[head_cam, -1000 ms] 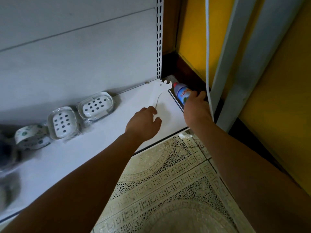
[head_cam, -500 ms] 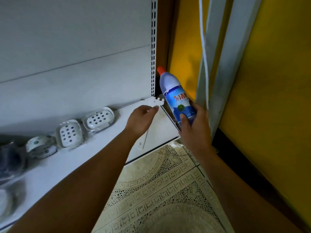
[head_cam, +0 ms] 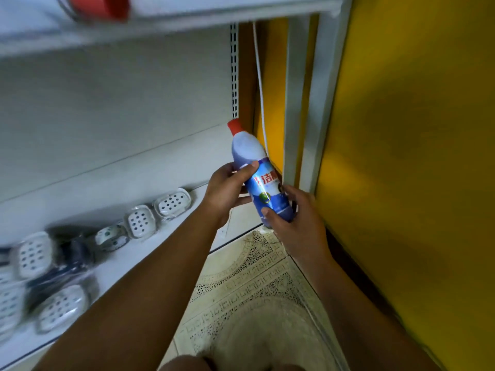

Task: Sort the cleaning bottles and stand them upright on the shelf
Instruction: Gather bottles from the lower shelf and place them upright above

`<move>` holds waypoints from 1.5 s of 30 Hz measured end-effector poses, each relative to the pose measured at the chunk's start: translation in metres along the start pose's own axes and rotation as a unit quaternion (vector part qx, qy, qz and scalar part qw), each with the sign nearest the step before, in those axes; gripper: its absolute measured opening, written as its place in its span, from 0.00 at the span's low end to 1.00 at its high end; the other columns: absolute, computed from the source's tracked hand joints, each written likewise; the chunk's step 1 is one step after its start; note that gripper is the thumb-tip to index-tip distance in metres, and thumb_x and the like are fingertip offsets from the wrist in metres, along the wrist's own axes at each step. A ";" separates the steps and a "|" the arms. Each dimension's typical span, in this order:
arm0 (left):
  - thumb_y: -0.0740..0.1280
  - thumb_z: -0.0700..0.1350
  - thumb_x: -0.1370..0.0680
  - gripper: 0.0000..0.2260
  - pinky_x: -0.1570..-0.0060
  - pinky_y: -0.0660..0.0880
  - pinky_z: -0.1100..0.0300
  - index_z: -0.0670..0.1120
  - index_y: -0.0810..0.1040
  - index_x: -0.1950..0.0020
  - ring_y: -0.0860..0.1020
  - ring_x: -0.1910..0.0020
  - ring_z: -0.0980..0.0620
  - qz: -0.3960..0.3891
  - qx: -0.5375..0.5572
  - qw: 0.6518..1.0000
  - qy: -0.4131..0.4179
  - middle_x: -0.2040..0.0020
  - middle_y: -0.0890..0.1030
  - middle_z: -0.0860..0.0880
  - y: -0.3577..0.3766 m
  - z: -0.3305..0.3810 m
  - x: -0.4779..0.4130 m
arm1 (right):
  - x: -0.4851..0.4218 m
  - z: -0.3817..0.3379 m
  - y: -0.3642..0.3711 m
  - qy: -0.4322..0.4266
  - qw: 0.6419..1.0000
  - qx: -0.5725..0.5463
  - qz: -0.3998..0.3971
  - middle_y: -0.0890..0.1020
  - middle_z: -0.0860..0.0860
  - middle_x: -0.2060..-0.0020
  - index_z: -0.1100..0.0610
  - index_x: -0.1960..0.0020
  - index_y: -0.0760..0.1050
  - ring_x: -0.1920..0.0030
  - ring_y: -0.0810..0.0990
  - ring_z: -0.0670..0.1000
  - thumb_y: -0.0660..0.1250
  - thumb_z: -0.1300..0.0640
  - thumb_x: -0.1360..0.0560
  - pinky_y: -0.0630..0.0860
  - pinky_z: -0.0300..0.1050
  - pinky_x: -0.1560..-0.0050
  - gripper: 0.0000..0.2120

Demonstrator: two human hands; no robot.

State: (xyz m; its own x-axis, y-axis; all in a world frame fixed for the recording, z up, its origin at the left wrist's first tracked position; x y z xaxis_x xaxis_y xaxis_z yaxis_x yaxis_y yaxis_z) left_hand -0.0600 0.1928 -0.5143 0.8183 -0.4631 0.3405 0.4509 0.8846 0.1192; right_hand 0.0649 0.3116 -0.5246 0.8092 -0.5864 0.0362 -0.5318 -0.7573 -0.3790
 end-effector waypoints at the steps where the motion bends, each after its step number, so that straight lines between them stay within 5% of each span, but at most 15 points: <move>1: 0.69 0.49 0.22 0.14 0.61 0.81 0.58 0.42 0.77 0.40 0.84 0.56 0.49 -0.010 -0.008 1.000 -0.001 0.52 0.84 0.47 0.007 0.017 0.012 | 0.008 -0.008 -0.010 0.021 0.999 -0.030 -0.001 0.77 0.46 0.41 0.41 0.37 0.73 0.48 0.83 0.46 0.76 0.43 0.34 0.82 0.50 0.51 0.27; 7: 0.70 0.47 0.22 0.12 0.59 0.81 0.57 0.45 0.77 0.41 0.84 0.60 0.53 -0.086 -0.031 0.996 -0.022 0.51 0.84 0.47 0.062 0.112 0.088 | 0.069 -0.092 -0.080 0.116 0.987 -0.113 -0.008 0.86 0.46 0.56 0.52 0.43 0.80 0.56 0.85 0.44 0.79 0.51 0.33 0.77 0.39 0.58 0.19; 14: 0.74 0.51 0.26 0.23 0.55 0.81 0.53 0.45 0.75 0.34 0.84 0.51 0.48 -0.179 -0.076 0.980 -0.028 0.44 0.83 0.45 0.115 0.216 0.161 | 0.115 -0.198 -0.155 0.118 0.983 -0.138 0.005 0.85 0.49 0.52 0.53 0.42 0.76 0.52 0.84 0.49 0.77 0.59 0.31 0.80 0.43 0.55 0.19; 20: 0.69 0.50 0.21 0.17 0.48 0.82 0.50 0.47 0.75 0.35 0.83 0.47 0.48 -0.221 -0.134 0.966 0.025 0.43 0.82 0.46 0.125 0.322 0.201 | 0.106 -0.303 -0.171 0.077 0.986 -0.148 -0.023 0.84 0.52 0.52 0.54 0.42 0.74 0.55 0.84 0.48 0.75 0.65 0.30 0.80 0.39 0.61 0.20; 23: 0.64 0.52 0.18 0.13 0.46 0.80 0.51 0.48 0.76 0.37 0.83 0.49 0.51 -0.203 -0.154 0.966 0.046 0.47 0.83 0.49 0.104 0.361 0.202 | 0.099 -0.337 -0.165 0.072 0.984 -0.163 -0.019 0.81 0.54 0.51 0.55 0.41 0.71 0.54 0.83 0.53 0.74 0.67 0.30 0.81 0.41 0.62 0.22; 25: 0.61 0.50 0.17 0.12 0.39 0.75 0.51 0.49 0.78 0.37 0.80 0.43 0.49 -0.121 -0.233 0.960 0.097 0.43 0.82 0.49 0.065 0.381 0.188 | 0.094 -0.352 -0.157 0.075 0.981 -0.176 -0.016 0.80 0.55 0.50 0.56 0.40 0.68 0.54 0.82 0.53 0.73 0.69 0.30 0.82 0.45 0.60 0.24; 27: 0.61 0.43 0.18 0.13 0.34 0.70 0.55 0.48 0.79 0.36 0.76 0.37 0.48 -0.033 -0.393 0.903 0.171 0.36 0.80 0.47 0.017 0.392 0.173 | 0.089 -0.358 -0.146 0.086 0.978 -0.191 -0.012 0.79 0.55 0.49 0.56 0.39 0.67 0.52 0.82 0.54 0.74 0.69 0.31 0.83 0.50 0.57 0.26; 29: 0.63 0.37 0.22 0.19 0.32 0.68 0.54 0.47 0.76 0.32 0.73 0.33 0.44 -0.015 -0.542 0.819 0.188 0.32 0.76 0.45 -0.024 0.386 0.157 | 0.082 -0.359 -0.135 0.092 0.976 -0.197 -0.003 0.79 0.54 0.48 0.56 0.38 0.67 0.51 0.82 0.53 0.74 0.69 0.31 0.83 0.42 0.60 0.27; 34: 0.69 0.40 0.23 0.35 0.26 0.58 0.46 0.55 0.58 0.21 0.54 0.21 0.44 -0.125 -0.826 0.540 0.105 0.19 0.55 0.49 -0.073 0.355 0.124 | 0.064 -0.344 -0.110 0.107 0.978 -0.179 0.013 0.78 0.52 0.49 0.53 0.40 0.67 0.53 0.80 0.49 0.75 0.69 0.33 0.78 0.33 0.66 0.27; 37: 0.70 0.41 0.23 0.39 0.25 0.57 0.43 0.59 0.52 0.20 0.50 0.20 0.42 -0.154 -0.879 0.440 0.104 0.19 0.52 0.51 -0.073 0.352 0.110 | 0.052 -0.332 -0.099 0.116 0.979 -0.168 0.015 0.78 0.51 0.50 0.52 0.41 0.67 0.53 0.80 0.49 0.75 0.68 0.32 0.78 0.33 0.65 0.27; 42: 0.77 0.46 0.32 0.44 0.25 0.55 0.40 0.59 0.58 0.22 0.61 0.25 0.44 -0.183 -0.887 0.392 0.164 0.26 0.65 0.50 -0.059 0.349 0.089 | 0.033 -0.325 -0.086 0.130 0.977 -0.171 0.018 0.78 0.51 0.48 0.52 0.39 0.67 0.50 0.81 0.51 0.75 0.67 0.32 0.79 0.38 0.60 0.28; 45: 0.79 0.54 0.36 0.44 0.26 0.52 0.41 0.55 0.62 0.25 0.65 0.29 0.45 -0.157 -0.858 0.457 0.177 0.31 0.68 0.49 -0.056 0.352 0.082 | 0.024 -0.329 -0.081 0.118 0.978 -0.170 0.019 0.81 0.51 0.51 0.52 0.41 0.70 0.52 0.82 0.52 0.75 0.67 0.32 0.79 0.36 0.64 0.25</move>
State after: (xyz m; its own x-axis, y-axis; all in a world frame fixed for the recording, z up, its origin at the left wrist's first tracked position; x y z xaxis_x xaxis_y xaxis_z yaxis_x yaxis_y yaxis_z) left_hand -0.1440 0.1251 -0.1654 0.4867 -0.8008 0.3492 -0.0670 -0.4327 -0.8990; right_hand 0.0455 0.2643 -0.1884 0.7277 -0.6363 0.2561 -0.6458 -0.7614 -0.0568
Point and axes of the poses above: each hand's wrist, its own x-axis away from the middle knuckle, its own y-axis out of the palm, z = x × y, the point moved 10 cm from there along -x, towards the middle knuckle
